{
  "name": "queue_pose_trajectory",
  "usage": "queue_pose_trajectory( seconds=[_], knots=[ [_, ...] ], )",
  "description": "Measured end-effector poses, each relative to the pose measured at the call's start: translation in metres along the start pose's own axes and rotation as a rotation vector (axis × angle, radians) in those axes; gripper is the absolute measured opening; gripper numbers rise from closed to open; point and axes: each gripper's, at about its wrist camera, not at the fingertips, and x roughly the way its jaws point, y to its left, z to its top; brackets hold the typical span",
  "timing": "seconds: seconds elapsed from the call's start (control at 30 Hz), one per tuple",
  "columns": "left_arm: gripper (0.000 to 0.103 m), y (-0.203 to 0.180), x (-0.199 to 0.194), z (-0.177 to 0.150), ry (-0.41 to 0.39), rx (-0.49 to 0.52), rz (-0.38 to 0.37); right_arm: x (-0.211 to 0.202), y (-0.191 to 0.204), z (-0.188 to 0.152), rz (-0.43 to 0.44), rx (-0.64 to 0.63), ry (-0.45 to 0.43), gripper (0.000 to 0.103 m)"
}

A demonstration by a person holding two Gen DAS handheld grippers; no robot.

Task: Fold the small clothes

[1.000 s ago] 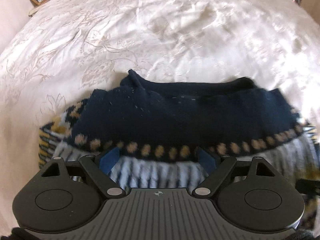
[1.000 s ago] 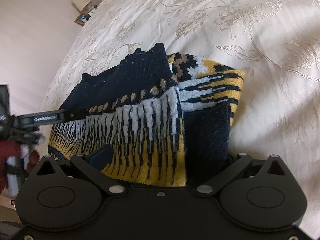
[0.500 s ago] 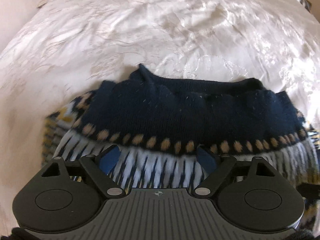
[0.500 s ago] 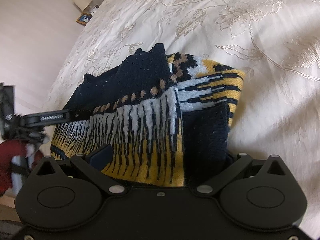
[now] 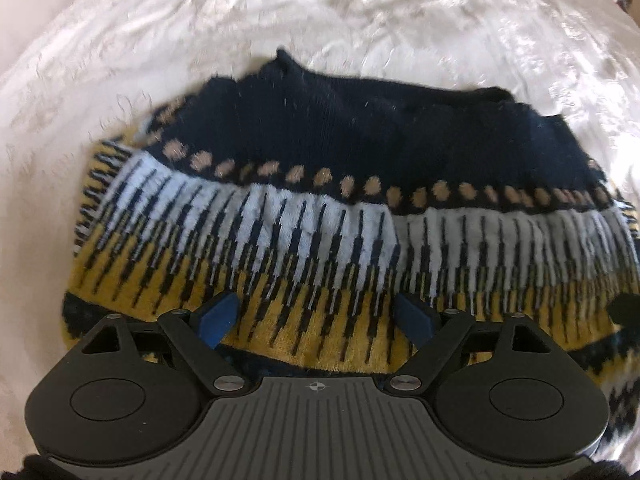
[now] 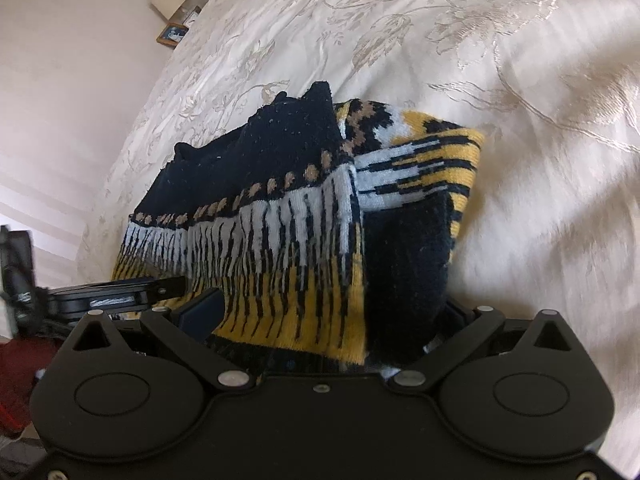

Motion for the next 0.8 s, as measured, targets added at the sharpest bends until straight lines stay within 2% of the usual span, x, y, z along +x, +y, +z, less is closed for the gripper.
queue_pose_trajectory(
  seconds=[0.2, 0.37, 0.43, 0.47, 0.5, 0.53, 0.57, 0.7, 0.8],
  knots=[
    [0.082, 0.005, -0.019, 0.002, -0.034, -0.008, 0.003, -0.004, -0.001, -0.002, 0.008, 0.052, -0.011, 0.103],
    [0.078, 0.017, -0.067, -0.02, -0.1, -0.04, -0.019, -0.01, -0.006, -0.001, 0.033, 0.114, -0.043, 0.102],
    [0.078, 0.02, -0.085, -0.03, -0.123, -0.043, -0.016, -0.011, -0.006, -0.001, 0.03, 0.131, -0.048, 0.093],
    [0.078, 0.021, -0.092, -0.034, -0.131, -0.046, -0.012, -0.011, -0.006, -0.001, 0.024, 0.136, -0.048, 0.081],
    [0.078, 0.025, -0.1, -0.038, -0.138, -0.052, -0.009, -0.011, -0.006, -0.001, 0.011, 0.14, -0.047, 0.064],
    [0.078, 0.028, -0.107, -0.044, -0.145, -0.062, -0.009, -0.011, -0.005, 0.0, -0.009, 0.142, -0.044, 0.055],
    [0.078, 0.033, -0.113, -0.05, -0.15, -0.076, -0.012, -0.013, -0.005, 0.0, -0.024, 0.142, -0.045, 0.04],
    [0.078, 0.051, -0.12, -0.062, -0.159, -0.113, -0.029, -0.024, 0.005, 0.003, -0.064, 0.14, -0.046, 0.035],
    [0.078, 0.064, -0.119, -0.07, -0.164, -0.108, -0.041, -0.033, 0.028, 0.006, -0.109, 0.096, -0.059, 0.034]
  ],
)
